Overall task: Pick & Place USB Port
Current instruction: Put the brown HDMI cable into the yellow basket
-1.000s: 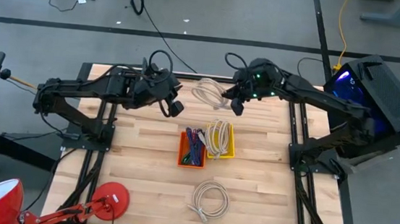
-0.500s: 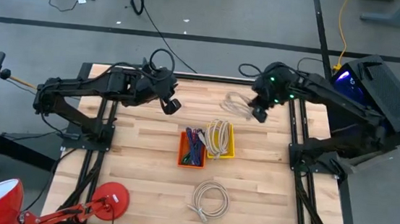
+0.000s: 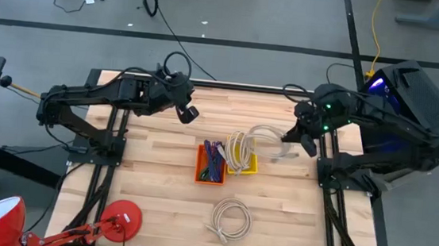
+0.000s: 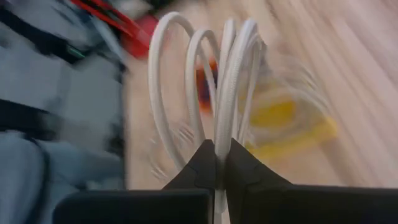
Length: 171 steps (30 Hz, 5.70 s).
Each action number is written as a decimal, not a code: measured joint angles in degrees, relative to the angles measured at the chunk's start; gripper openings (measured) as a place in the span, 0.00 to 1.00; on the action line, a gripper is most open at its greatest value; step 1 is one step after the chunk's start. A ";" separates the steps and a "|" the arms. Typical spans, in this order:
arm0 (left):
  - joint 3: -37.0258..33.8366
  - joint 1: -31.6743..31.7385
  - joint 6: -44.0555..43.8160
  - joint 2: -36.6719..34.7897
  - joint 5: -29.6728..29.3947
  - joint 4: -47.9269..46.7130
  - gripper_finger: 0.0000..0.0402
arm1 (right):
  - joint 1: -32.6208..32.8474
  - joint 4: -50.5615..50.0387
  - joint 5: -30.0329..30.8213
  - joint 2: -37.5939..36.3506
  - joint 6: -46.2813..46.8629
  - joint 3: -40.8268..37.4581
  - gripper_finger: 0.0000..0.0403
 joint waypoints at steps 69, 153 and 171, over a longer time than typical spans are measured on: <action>0.00 0.36 -1.42 0.04 6.08 0.94 0.13 | 8.14 29.37 14.97 -20.17 51.44 -35.32 0.02; -0.02 0.73 -1.34 0.04 5.86 0.51 0.13 | 9.76 41.29 15.98 -2.59 41.79 -35.26 0.05; -0.02 0.77 -1.34 0.04 6.05 0.50 0.13 | 9.76 56.51 13.93 1.86 41.47 -35.26 0.17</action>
